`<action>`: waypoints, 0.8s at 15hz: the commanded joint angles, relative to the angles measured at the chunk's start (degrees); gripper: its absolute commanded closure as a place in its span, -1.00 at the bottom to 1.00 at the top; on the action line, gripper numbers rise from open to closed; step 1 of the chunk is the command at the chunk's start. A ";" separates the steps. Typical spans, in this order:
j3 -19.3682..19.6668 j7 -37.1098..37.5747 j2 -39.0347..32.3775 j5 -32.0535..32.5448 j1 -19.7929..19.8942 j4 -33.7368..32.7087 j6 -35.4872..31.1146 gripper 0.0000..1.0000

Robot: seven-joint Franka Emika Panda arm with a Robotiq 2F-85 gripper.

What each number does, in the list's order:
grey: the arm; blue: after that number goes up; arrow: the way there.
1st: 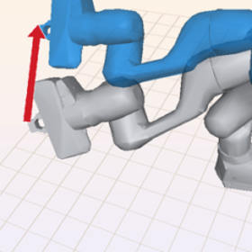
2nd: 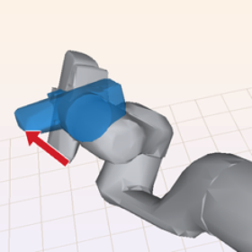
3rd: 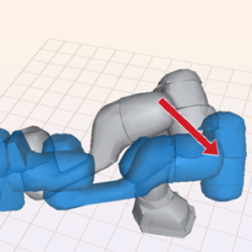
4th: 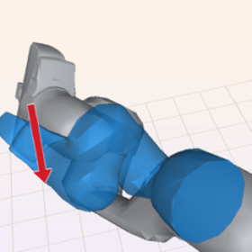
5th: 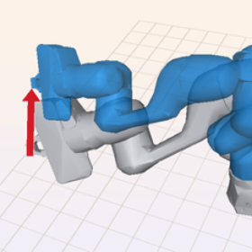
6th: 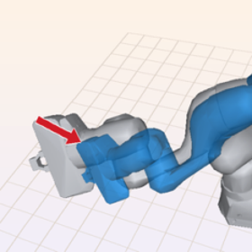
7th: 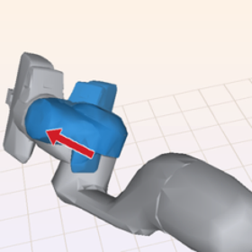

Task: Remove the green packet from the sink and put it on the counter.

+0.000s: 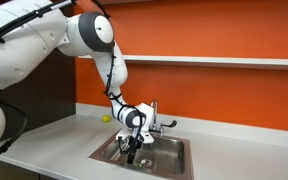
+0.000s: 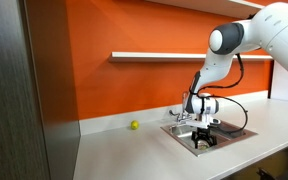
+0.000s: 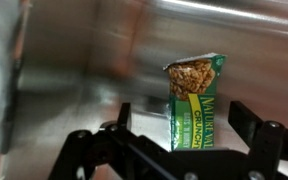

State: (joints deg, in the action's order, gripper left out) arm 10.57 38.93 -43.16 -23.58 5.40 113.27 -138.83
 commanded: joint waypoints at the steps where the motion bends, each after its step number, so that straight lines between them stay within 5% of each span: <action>1: -0.47 1.29 -0.98 -0.41 0.79 -1.60 0.13 -1.00; 10: -0.59 1.33 -2.42 -0.54 1.23 -3.00 0.36 -1.00; 11: -0.58 1.32 -2.64 -0.51 1.28 -3.19 0.43 -0.50; 12: -0.58 1.29 -2.84 -0.48 1.33 -3.39 0.43 -0.47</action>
State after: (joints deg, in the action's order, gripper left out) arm 10.57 39.40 -45.18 -23.58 5.61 111.46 -138.83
